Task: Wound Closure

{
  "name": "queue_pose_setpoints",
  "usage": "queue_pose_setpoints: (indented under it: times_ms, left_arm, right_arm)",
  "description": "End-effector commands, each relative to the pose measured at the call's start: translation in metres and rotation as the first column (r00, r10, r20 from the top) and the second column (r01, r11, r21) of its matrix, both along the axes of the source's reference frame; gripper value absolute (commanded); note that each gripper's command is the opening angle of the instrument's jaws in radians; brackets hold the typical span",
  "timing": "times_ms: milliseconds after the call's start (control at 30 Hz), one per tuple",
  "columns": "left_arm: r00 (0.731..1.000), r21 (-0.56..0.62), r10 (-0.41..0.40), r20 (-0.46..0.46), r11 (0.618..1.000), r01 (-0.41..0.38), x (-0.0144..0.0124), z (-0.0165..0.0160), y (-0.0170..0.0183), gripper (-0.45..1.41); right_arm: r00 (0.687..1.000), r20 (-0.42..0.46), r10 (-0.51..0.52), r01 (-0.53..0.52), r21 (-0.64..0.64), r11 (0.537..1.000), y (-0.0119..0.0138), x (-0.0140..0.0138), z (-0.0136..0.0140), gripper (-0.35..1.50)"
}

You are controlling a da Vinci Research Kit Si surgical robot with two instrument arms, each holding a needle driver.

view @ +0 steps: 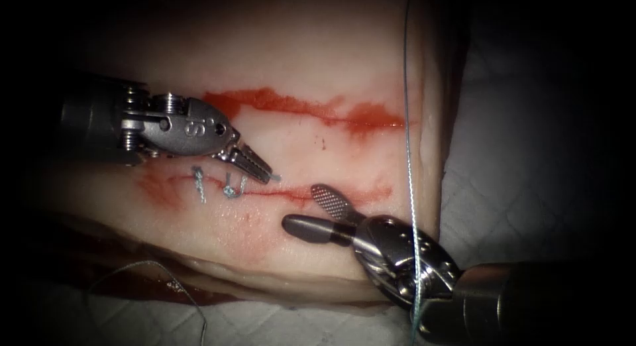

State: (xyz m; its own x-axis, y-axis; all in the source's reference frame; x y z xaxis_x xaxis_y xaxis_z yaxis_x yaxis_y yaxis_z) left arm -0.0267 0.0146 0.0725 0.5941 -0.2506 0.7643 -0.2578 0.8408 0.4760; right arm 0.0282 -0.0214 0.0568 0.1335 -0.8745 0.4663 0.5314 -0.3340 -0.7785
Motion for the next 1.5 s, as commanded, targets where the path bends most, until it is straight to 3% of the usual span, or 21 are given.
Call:
queue_pose_setpoints:
  times_ms: [33,200,533,867,1500]
  left_arm:
    - [0.999,0.002,-0.029,0.017,1.0,0.029,-0.0004,0.0005,-0.0002,-0.45]
    - [0.987,0.019,-0.158,0.031,0.987,0.157,-0.0006,0.0006,-0.0003,-0.45]
    - [0.953,-0.019,-0.286,0.103,0.957,0.289,0.0,0.0002,0.0007,-0.45]
    - [0.948,-0.005,-0.302,0.101,0.953,0.304,0.0011,0.0,0.0006,-0.45]
    - [0.947,-0.001,-0.303,0.106,0.952,0.305,0.0011,-0.0002,0.0,-0.45]
  right_arm:
    - [1.0,-0.001,0.006,-0.006,-0.001,1.0,0.0,0.0018,0.0004,1.2]
    - [1.0,0.007,0.019,-0.019,-0.001,1.0,0.0006,0.0036,0.0009,1.2]
    - [0.999,0.015,0.033,-0.033,-0.003,0.999,0.0012,0.0051,0.0018,1.28]
    - [0.999,0.022,0.044,-0.044,-0.011,0.999,0.0018,0.0056,0.0035,1.33]
    - [0.996,0.034,0.088,-0.088,-0.016,0.996,0.0032,0.0095,0.0053,1.3]
